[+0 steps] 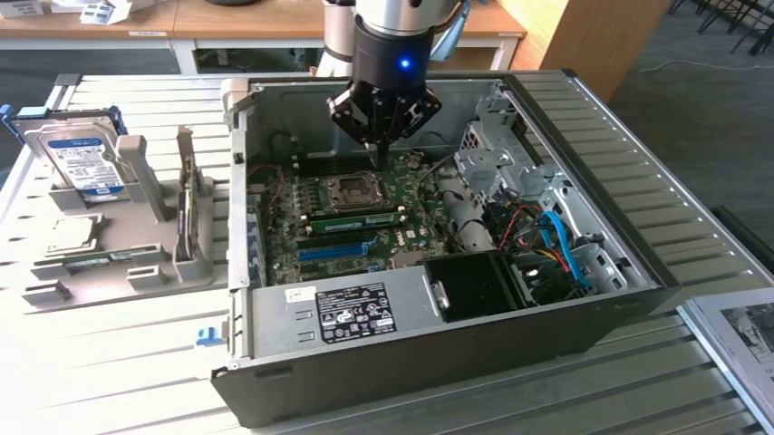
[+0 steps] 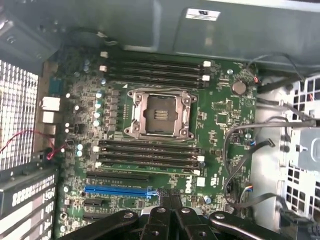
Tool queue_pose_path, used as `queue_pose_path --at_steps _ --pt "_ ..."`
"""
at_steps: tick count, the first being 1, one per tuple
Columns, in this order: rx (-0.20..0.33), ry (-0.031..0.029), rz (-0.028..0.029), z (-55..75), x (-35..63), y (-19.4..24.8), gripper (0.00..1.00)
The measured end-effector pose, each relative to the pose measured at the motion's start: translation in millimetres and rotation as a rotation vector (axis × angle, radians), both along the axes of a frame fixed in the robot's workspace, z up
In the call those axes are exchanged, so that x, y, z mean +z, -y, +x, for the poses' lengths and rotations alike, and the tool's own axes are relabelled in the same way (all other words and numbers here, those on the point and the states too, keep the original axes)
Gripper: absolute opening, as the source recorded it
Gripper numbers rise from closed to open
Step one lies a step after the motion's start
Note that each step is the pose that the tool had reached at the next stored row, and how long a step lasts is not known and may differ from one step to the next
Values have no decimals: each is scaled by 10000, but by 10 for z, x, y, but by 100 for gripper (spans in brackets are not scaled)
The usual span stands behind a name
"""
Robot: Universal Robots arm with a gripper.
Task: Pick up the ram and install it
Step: 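Press down the ram until it locks into place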
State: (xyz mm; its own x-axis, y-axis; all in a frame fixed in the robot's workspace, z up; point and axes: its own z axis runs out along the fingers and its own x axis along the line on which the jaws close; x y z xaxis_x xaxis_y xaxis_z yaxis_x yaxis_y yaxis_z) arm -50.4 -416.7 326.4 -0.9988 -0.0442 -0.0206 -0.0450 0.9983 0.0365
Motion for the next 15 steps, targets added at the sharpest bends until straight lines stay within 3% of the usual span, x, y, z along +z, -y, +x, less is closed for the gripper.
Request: queue_pose_path --at_steps 4,5,6,15 --pt "-176 0 0 0 0 0 10" --pt "-179 -37 1 8 -1 0 10" --pt "-177 -131 -2 29 0 0 10" --pt "-395 -131 -1 -8 -1 0 10"
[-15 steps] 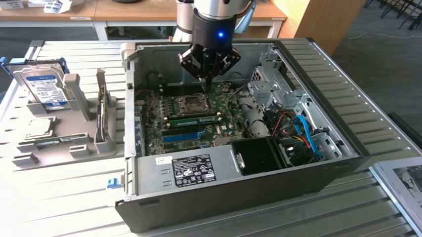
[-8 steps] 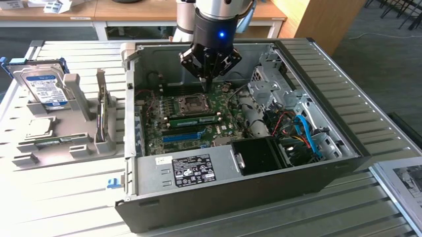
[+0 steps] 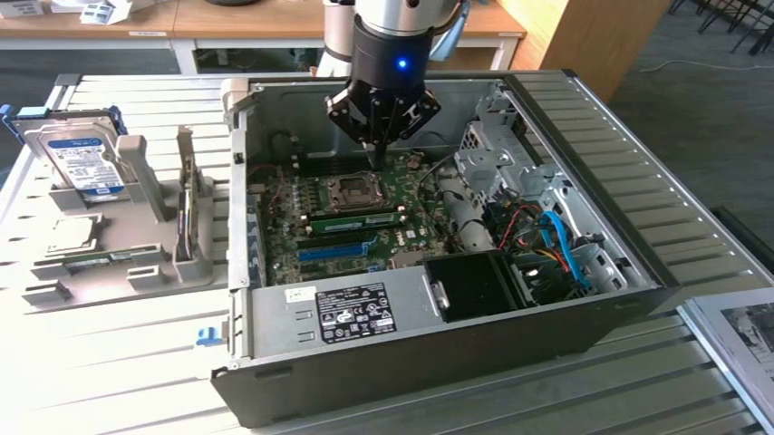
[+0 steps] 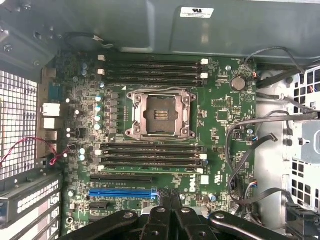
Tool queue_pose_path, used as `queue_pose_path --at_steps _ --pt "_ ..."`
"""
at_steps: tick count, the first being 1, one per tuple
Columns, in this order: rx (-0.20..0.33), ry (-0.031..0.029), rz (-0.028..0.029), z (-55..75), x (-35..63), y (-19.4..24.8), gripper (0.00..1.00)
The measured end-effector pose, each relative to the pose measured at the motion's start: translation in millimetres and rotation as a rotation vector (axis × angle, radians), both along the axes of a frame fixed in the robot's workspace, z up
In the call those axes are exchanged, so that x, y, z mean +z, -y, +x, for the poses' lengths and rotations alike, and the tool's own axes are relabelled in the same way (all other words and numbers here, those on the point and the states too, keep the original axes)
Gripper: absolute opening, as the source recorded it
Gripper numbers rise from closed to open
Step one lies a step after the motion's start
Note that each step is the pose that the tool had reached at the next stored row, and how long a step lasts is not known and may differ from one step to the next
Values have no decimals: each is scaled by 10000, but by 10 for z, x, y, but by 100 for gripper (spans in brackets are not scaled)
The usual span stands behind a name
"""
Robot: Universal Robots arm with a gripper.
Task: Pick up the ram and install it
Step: 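Press down the ram until it locks into place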
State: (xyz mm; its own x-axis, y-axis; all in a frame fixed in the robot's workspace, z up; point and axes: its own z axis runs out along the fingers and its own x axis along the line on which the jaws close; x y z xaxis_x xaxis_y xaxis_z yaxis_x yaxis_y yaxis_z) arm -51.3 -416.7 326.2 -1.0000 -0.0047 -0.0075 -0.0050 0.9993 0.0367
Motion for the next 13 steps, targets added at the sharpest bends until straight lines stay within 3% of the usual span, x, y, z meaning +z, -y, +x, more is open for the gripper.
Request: queue_pose_path --at_steps 13 --pt "-30 0 1 -1 0 -11 10"
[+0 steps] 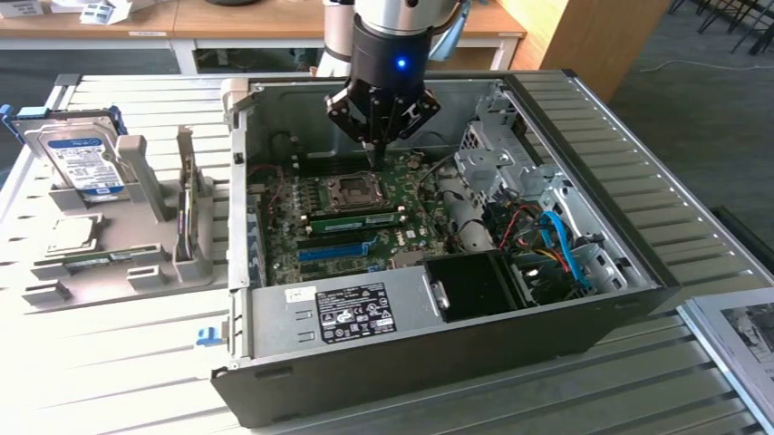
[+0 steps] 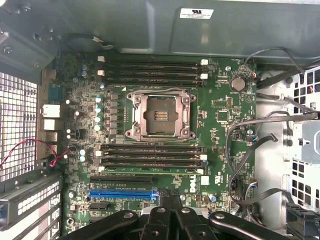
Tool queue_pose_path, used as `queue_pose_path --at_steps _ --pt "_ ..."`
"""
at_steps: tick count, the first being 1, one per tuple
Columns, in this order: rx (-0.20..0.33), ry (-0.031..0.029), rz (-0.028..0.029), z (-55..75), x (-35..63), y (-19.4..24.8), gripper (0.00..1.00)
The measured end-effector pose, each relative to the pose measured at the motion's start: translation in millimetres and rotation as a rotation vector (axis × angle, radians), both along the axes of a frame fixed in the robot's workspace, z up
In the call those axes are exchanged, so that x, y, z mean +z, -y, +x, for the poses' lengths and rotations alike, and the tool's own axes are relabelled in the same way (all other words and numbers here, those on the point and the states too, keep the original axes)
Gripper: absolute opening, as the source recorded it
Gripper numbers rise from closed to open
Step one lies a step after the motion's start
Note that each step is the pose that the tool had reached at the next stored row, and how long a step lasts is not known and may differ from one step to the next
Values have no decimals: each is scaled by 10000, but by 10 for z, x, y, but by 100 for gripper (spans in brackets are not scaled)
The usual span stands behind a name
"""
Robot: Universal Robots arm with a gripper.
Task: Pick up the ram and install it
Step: 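Press down the ram until it locks into place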
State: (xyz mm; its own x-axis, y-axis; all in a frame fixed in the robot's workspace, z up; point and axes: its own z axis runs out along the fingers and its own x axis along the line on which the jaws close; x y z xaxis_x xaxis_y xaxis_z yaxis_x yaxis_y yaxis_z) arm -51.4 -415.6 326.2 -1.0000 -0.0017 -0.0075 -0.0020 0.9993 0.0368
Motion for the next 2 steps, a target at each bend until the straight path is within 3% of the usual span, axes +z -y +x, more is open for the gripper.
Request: queue_pose_path --at_steps 2 --pt "0 0 0 0 0 0 10"
